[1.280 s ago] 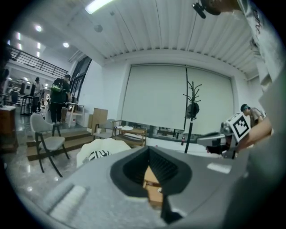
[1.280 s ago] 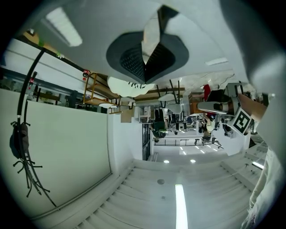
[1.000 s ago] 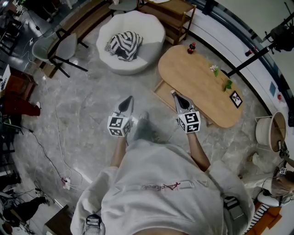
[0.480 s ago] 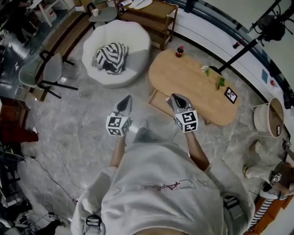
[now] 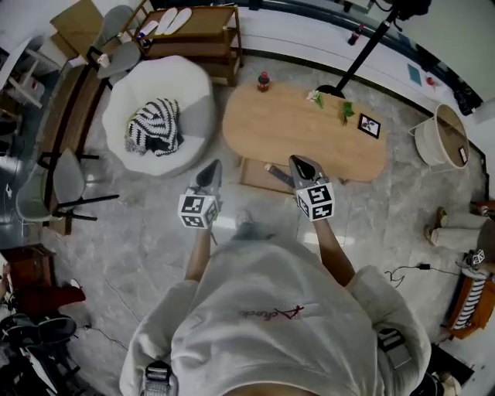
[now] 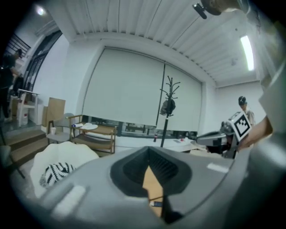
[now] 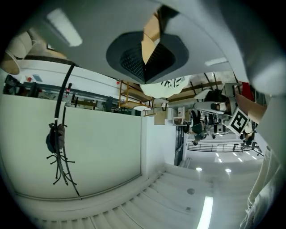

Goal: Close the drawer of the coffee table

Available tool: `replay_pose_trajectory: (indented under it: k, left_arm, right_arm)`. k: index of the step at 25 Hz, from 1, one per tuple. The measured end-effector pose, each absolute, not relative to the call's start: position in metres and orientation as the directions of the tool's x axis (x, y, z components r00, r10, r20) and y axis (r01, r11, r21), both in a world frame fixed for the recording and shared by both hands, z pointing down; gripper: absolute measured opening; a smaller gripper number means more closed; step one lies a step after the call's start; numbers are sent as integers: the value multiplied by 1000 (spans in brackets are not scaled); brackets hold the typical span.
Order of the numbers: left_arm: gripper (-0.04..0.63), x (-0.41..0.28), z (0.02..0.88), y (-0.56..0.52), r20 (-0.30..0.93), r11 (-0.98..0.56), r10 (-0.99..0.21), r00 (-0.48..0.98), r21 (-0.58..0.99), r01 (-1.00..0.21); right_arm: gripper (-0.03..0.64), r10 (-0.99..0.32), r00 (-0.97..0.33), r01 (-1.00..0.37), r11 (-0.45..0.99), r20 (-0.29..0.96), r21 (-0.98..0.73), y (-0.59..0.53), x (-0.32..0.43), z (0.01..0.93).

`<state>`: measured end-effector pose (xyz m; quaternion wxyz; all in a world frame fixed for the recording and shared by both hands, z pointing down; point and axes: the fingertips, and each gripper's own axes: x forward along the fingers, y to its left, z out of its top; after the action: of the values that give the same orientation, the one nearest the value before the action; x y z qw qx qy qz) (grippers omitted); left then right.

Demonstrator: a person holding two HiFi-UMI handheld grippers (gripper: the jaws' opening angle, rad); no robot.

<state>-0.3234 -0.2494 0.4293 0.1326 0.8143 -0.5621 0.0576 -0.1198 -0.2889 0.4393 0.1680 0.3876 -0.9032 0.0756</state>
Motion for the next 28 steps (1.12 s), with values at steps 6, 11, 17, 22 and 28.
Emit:
replay_pose_trajectory:
  k: [6, 11, 17, 22, 28]
  left_arm:
    - [0, -273, 438, -288, 260, -530, -791, 554, 160, -833]
    - [0, -240, 446, -302, 275, -642, -700, 660, 164, -749]
    - [0, -205, 458, -304, 295, -684, -653, 698, 168, -710]
    - [0, -192, 477, -297, 350, -667, -650, 674, 162, -727]
    - [0, -180, 505, -271, 412, -626, -655, 634, 174, -760]
  right_arm:
    - [5, -798, -474, -861, 508, 372, -6, -284, -63, 444]
    - [5, -850, -351, -927, 376, 392, -16, -260, -28, 449]
    - [5, -859, -294, -951, 307, 419, -37, -235, 3, 464]
    - [5, -842, -326, -942, 325, 431, -78, -236, 18, 482]
    - [5, -801, -407, -910, 399, 439, -115, -240, 25, 508]
